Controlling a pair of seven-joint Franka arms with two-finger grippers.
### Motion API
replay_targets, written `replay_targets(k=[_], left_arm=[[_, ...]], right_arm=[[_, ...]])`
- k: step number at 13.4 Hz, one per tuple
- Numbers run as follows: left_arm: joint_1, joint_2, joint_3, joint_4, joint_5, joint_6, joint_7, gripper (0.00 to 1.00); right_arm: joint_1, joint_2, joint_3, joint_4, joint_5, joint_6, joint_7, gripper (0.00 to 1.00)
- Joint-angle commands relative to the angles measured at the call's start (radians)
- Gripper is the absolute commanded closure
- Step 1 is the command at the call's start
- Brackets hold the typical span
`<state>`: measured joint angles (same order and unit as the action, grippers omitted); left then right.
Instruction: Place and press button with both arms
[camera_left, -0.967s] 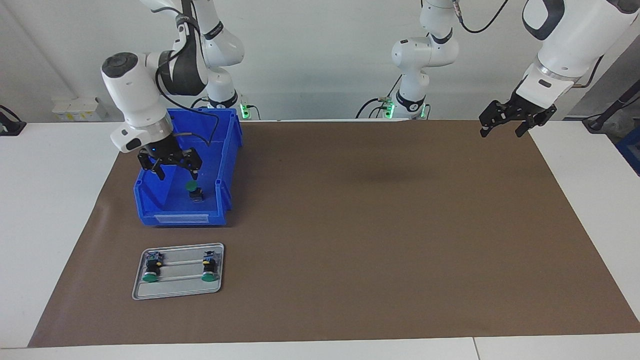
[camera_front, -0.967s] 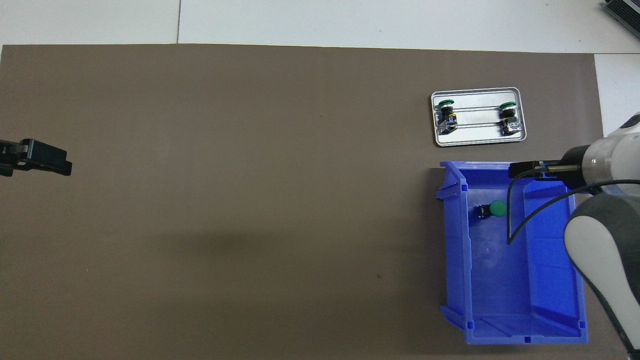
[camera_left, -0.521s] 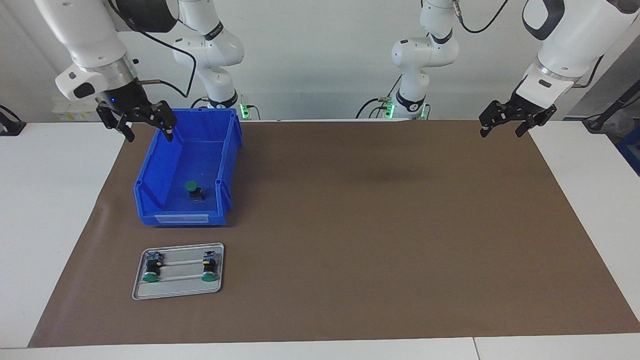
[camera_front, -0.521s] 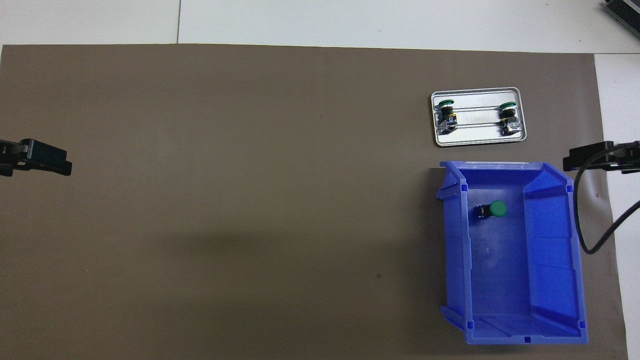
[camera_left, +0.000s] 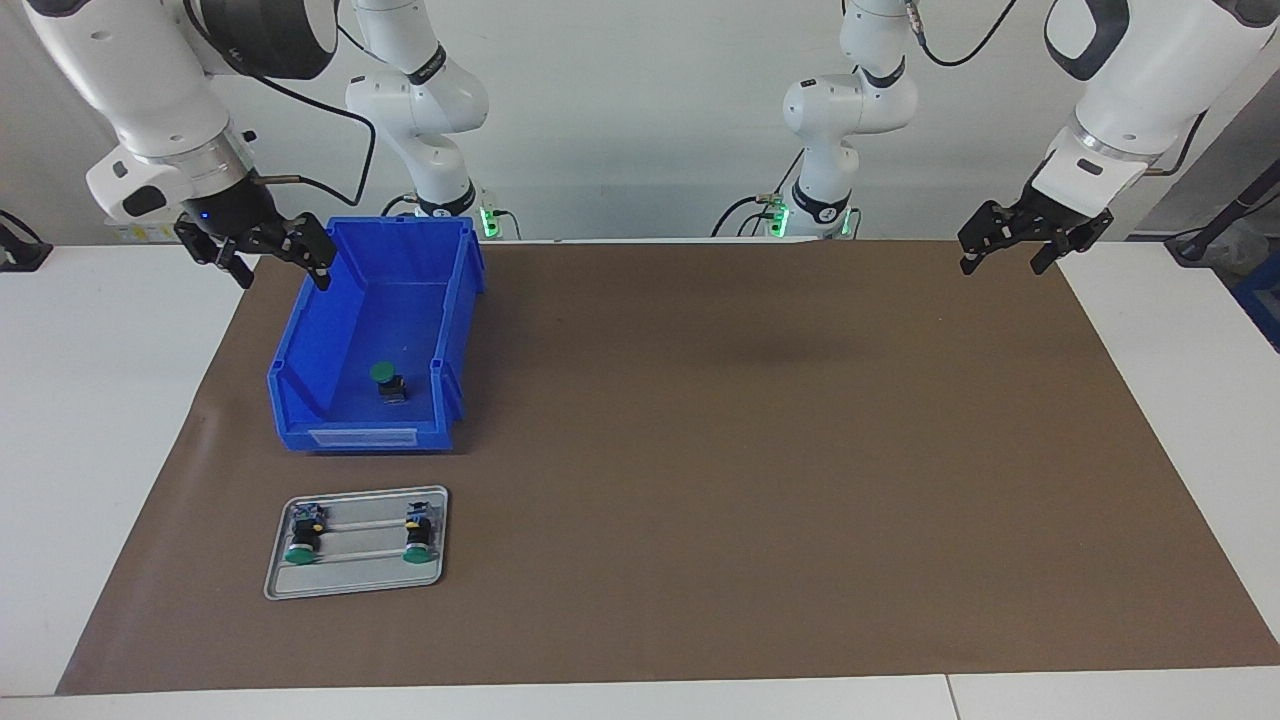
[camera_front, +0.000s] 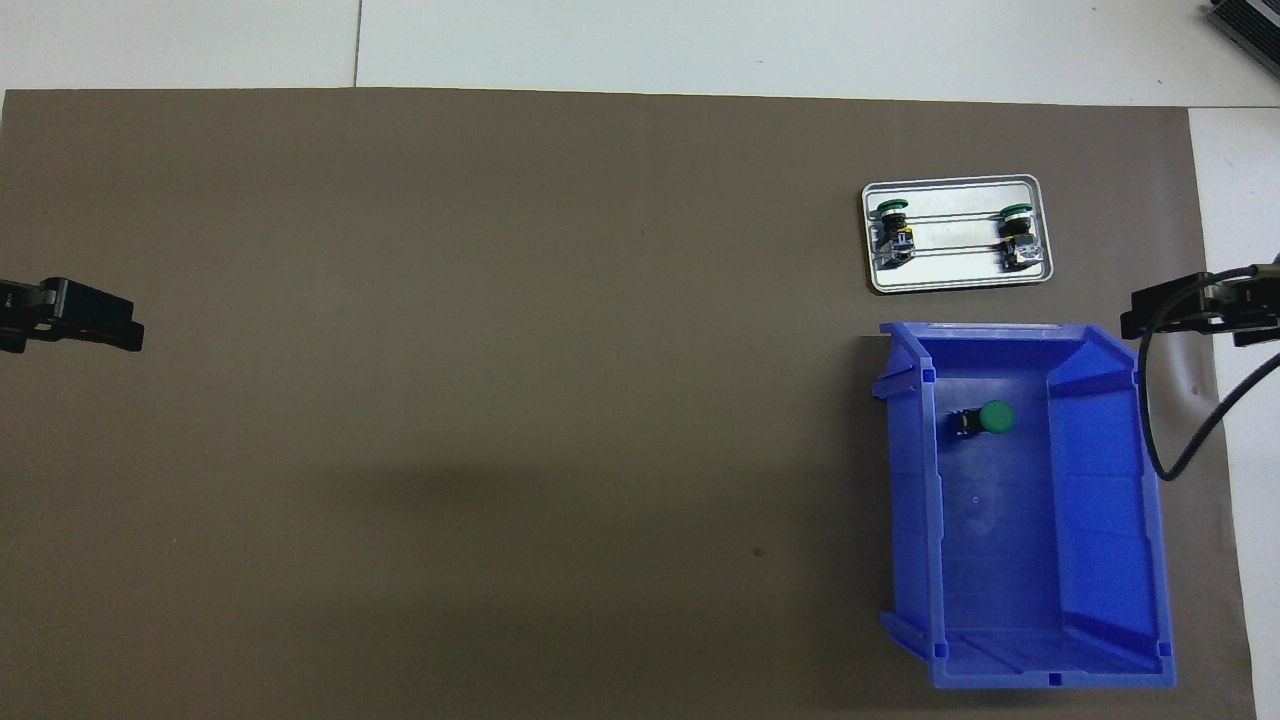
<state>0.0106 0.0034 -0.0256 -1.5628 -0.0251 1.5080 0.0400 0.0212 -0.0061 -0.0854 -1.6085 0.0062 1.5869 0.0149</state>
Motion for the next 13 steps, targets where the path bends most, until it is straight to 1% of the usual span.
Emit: replay_targets(k=[1, 4, 7, 9, 13], left_arm=[[0.006, -0.011, -0.004, -0.013, 0.001, -0.008, -0.006, 0.00], [0.006, -0.011, -0.004, -0.013, 0.001, -0.008, -0.006, 0.00], [0.006, -0.011, -0.004, -0.013, 0.001, -0.008, -0.006, 0.00], [0.006, -0.011, -0.004, -0.013, 0.001, -0.008, -0.006, 0.00], [0.006, -0.011, -0.004, -0.013, 0.001, -0.008, -0.006, 0.00]], right_arm=[[-0.013, -0.005, 0.010, -0.001, -0.017, 0.002, -0.012, 0.00], [-0.020, -0.005, 0.012, 0.002, -0.018, -0.005, -0.016, 0.00], [-0.006, 0.000, 0.015, 0.015, -0.057, -0.007, -0.024, 0.00], [-0.004, -0.006, 0.036, 0.015, -0.055, -0.011, -0.016, 0.00], [-0.007, -0.012, 0.038, 0.010, -0.048, -0.033, -0.016, 0.00]])
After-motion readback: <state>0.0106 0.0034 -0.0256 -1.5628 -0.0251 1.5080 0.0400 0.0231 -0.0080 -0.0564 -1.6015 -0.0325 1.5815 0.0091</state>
